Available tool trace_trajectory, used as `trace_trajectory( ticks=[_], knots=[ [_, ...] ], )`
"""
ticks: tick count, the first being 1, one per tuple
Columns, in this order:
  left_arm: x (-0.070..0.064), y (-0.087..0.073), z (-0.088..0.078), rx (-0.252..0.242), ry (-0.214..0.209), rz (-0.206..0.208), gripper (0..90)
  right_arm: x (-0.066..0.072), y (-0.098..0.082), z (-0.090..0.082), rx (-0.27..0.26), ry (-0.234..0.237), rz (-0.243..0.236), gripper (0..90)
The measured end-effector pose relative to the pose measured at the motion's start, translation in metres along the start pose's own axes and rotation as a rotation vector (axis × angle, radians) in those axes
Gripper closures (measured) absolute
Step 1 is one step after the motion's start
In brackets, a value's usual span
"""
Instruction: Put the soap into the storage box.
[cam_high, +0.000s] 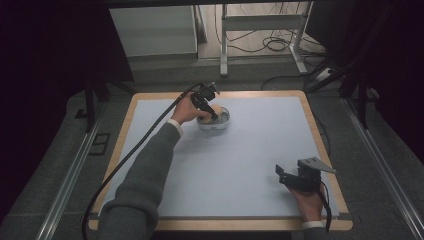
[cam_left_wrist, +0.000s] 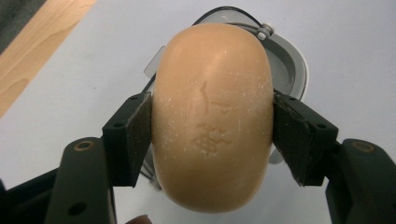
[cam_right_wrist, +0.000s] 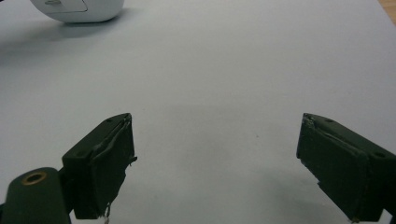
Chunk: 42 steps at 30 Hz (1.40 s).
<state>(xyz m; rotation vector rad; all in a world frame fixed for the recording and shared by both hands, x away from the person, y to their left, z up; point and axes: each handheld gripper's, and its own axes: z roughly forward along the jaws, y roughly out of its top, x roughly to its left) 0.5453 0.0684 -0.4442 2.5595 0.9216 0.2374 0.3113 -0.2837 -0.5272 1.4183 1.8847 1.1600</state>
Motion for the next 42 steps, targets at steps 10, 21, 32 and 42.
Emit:
trace_trajectory(
  ticks=[10, 21, 32, 42],
  knots=[
    [0.000, 0.004, 0.008, 0.005, 0.000, 0.003, 32.5, 0.000, 0.000, 0.000, 0.005, 0.004, -0.001, 11.5],
    [-0.004, 0.002, 0.005, -0.014, 0.001, 0.018, 30.3, 0.000, 0.000, 0.000, 0.002, 0.001, -0.002, 11.5],
    [-0.008, -0.002, -0.011, -0.052, -0.014, 0.015, 27.5, 0.000, 0.000, 0.000, 0.001, -0.002, -0.002, 11.5],
    [-0.019, -0.013, -0.033, -0.105, -0.006, 0.017, 26.3, 0.000, 0.000, 0.000, 0.002, -0.001, -0.004, 11.5]
  ],
)
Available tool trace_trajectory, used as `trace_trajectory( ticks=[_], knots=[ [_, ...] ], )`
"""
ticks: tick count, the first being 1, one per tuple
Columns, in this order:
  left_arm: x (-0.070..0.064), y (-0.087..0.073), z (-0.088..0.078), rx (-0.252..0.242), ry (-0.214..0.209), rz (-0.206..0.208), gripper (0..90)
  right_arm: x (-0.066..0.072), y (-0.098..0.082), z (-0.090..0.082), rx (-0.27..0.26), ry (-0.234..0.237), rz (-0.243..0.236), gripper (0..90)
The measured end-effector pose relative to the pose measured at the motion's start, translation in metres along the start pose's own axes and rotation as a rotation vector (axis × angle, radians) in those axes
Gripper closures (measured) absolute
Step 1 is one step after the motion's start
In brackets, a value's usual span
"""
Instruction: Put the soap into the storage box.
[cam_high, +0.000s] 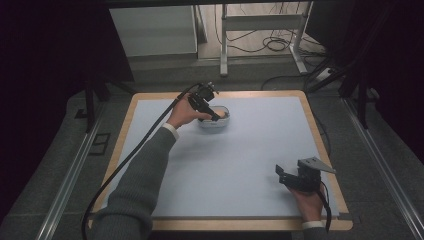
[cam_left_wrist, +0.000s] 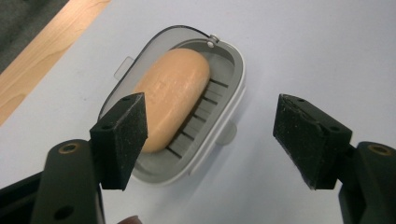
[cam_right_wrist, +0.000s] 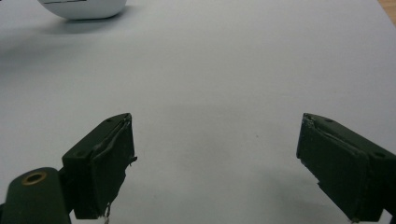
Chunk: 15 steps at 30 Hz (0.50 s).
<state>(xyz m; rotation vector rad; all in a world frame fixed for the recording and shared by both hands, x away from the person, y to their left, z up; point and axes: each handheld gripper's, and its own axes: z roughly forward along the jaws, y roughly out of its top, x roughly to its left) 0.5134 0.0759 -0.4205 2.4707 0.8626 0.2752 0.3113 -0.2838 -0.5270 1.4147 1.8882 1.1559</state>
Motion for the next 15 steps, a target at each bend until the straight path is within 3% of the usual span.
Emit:
trace_trajectory(
  ticks=[12, 15],
  knots=[
    [-0.016, -0.033, -0.030, -0.056, -0.011, -0.013, 25.6, 0.001, 0.000, 0.000, -0.001, -0.005, -0.002, 11.5],
    [-0.019, -0.045, -0.036, -0.062, 0.005, -0.012, 25.5, 0.001, 0.000, 0.000, -0.001, -0.006, -0.001, 11.5]
  ],
)
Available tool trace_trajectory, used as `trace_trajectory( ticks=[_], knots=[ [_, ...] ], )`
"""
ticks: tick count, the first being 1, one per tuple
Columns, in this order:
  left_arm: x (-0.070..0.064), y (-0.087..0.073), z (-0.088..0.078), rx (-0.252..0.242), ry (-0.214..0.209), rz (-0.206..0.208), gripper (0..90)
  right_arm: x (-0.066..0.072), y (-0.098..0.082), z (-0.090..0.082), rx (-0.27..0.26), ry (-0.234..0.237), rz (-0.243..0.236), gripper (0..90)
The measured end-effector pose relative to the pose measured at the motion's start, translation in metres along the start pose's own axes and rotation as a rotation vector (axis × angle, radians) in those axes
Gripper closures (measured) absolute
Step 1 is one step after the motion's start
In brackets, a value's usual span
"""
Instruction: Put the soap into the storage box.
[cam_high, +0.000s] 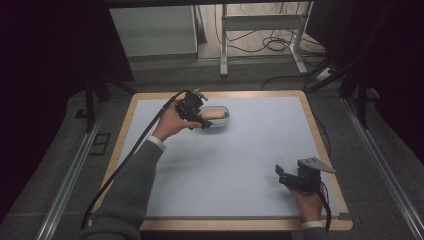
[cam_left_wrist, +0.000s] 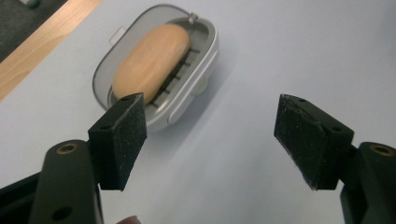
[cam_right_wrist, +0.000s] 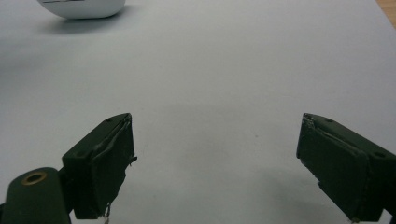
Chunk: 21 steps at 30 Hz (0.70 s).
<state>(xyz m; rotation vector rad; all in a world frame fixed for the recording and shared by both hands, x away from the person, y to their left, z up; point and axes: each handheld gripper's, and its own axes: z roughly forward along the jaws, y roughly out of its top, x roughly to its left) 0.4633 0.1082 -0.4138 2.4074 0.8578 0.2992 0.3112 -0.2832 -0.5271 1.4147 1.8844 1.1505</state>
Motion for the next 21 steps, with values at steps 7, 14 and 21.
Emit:
trace_trajectory(
  ticks=[7, 14, 21],
  knots=[
    [-0.013, -0.029, -0.013, -0.018, 0.000, -0.008, 24.1, 0.000, 0.000, 0.000, 0.002, -0.001, -0.005, 11.5],
    [-0.030, -0.065, -0.022, -0.050, -0.012, -0.029, 22.9, 0.000, 0.000, 0.000, 0.000, -0.002, -0.006, 11.5],
    [-0.037, -0.108, -0.028, -0.091, -0.008, -0.084, 22.0, 0.001, 0.000, 0.000, 0.000, -0.005, -0.008, 11.5]
  ],
)
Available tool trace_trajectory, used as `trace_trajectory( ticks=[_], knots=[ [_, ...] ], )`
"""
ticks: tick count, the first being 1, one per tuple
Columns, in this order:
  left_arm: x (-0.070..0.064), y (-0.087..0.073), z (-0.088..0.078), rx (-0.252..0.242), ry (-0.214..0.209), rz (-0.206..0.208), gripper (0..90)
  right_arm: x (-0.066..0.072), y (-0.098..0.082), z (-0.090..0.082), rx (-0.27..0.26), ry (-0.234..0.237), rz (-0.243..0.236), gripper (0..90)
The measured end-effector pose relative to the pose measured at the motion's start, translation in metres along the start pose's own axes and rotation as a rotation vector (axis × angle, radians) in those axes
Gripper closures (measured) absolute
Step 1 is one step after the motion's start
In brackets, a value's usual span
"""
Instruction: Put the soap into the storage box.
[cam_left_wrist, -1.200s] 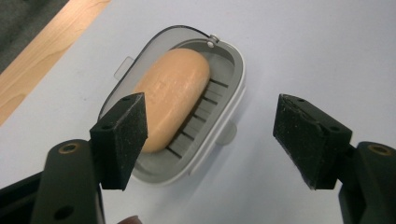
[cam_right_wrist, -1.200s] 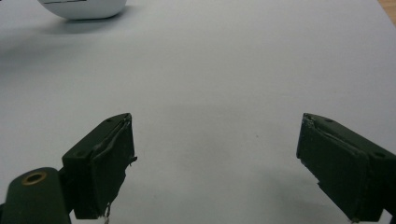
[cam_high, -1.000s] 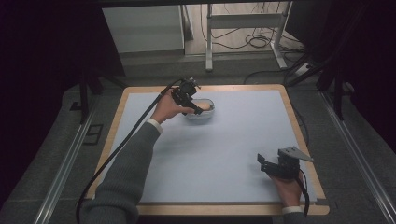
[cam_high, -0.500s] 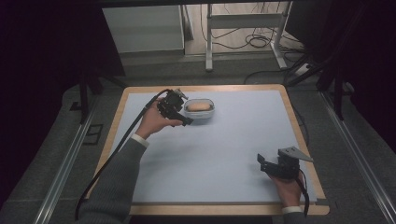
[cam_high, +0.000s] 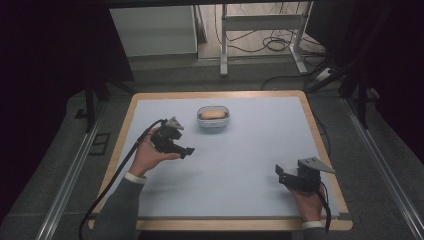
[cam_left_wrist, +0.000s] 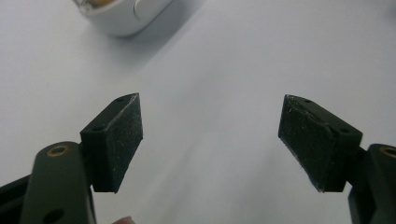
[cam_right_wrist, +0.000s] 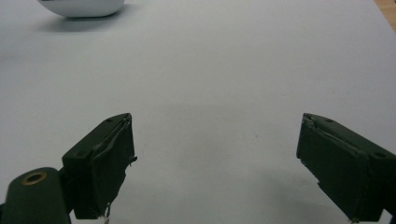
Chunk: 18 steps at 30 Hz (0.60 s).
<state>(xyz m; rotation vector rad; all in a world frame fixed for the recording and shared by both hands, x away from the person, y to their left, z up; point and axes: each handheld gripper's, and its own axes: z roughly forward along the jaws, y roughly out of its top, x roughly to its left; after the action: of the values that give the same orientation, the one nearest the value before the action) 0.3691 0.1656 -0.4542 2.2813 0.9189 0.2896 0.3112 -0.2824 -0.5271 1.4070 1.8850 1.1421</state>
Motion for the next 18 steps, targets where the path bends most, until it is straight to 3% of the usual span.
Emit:
trace_trajectory(
  ticks=[6, 9, 12, 18],
  knots=[
    [-0.004, -0.045, -0.005, -0.027, -0.023, -0.081, 22.0, 0.000, 0.000, 0.000, 0.000, -0.004, -0.001, 11.5],
    [-0.007, -0.062, -0.007, -0.034, -0.014, -0.108, 22.1, 0.000, 0.000, 0.000, -0.001, -0.005, 0.001, 11.5],
    [-0.006, -0.072, -0.009, -0.026, 0.017, -0.119, 22.2, 0.000, 0.000, 0.000, 0.001, -0.006, -0.003, 11.5],
    [-0.002, -0.079, -0.009, -0.025, 0.015, -0.135, 22.0, 0.000, 0.000, 0.000, -0.001, -0.002, 0.003, 11.5]
  ],
)
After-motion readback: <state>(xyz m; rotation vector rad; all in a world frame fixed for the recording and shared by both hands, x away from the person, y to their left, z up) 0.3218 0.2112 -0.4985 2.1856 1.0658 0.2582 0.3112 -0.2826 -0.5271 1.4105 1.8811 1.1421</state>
